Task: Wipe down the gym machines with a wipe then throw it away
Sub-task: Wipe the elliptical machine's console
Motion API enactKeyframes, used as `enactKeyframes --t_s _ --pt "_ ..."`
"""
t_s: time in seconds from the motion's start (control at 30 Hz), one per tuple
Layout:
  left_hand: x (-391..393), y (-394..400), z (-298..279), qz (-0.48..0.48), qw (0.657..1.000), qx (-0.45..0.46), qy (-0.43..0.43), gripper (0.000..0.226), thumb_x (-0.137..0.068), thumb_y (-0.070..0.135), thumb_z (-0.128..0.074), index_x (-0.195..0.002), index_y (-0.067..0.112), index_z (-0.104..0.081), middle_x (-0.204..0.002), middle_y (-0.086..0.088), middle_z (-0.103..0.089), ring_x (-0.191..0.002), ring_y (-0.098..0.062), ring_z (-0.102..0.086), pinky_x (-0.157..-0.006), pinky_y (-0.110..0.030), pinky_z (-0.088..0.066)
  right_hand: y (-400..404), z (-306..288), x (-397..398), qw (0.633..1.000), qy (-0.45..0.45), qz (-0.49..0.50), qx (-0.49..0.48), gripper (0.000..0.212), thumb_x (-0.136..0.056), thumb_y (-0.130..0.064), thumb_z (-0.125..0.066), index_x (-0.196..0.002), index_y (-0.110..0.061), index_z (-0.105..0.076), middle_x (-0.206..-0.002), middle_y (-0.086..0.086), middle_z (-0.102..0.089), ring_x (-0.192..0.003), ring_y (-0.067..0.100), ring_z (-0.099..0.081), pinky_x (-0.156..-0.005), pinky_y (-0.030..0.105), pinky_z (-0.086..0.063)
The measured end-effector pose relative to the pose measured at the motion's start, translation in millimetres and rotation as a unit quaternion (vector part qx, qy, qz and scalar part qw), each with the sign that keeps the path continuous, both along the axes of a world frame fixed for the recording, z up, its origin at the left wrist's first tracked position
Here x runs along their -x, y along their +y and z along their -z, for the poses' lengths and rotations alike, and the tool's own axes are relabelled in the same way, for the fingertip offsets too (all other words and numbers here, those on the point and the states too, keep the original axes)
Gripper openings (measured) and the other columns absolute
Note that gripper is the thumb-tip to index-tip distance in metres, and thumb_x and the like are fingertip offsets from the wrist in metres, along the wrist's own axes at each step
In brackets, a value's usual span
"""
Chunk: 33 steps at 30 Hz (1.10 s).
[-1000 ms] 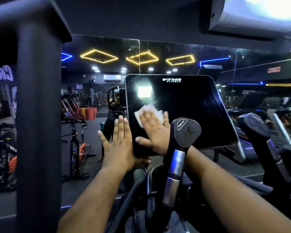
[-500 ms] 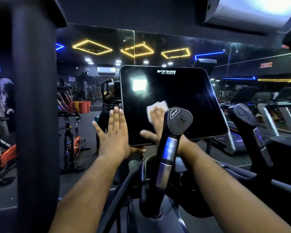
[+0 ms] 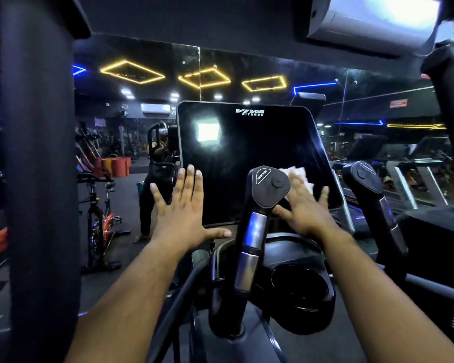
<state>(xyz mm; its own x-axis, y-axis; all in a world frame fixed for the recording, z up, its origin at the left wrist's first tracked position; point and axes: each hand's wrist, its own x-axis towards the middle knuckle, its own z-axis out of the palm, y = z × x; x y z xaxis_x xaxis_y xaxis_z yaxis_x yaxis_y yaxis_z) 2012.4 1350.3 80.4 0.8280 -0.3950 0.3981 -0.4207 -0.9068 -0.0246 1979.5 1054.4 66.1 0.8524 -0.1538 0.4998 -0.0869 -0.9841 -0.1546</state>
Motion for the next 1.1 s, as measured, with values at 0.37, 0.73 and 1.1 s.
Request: enactKeyframes --t_s 0.37,0.73,1.1 --pt "-5.5 -4.5 10.5 -0.019 0.999 -0.001 -0.050 0.134 -0.048 0.094 0.006 -0.150 0.013 0.039 -0.154 0.000 0.051 -0.143 -0.018 0.045 -0.118 -0.070 0.012 72.3 9.4 -2.6 0.984 0.014 -0.124 0.128 0.087 -0.095 -0.064 -0.040 -0.161 -0.032 0.007 -0.170 -0.003 0.008 -0.151 0.021 0.027 -0.115 0.063 0.021" --pt "-6.3 -8.0 14.3 -0.022 0.998 0.005 -0.064 0.132 -0.054 0.094 0.007 -0.152 0.010 0.035 -0.159 -0.006 0.044 -0.147 -0.026 0.039 -0.119 -0.068 0.008 54.8 -39.1 -38.0 0.995 -0.036 -0.058 -0.075 0.086 -0.098 -0.054 -0.054 -0.161 -0.011 -0.014 -0.170 0.008 -0.004 -0.156 0.028 0.000 -0.122 0.062 0.000" --pt "-7.3 -15.1 24.7 -0.028 0.994 -0.016 -0.105 0.116 -0.076 0.087 -0.004 -0.154 0.008 0.030 -0.162 -0.007 0.039 -0.148 -0.025 0.039 -0.116 -0.073 0.008 -0.2 30.2 23.2 0.997 0.010 0.020 0.075 0.117 -0.070 -0.097 -0.016 -0.160 -0.029 0.013 -0.164 -0.015 0.020 -0.148 0.001 0.022 -0.114 0.060 0.022"
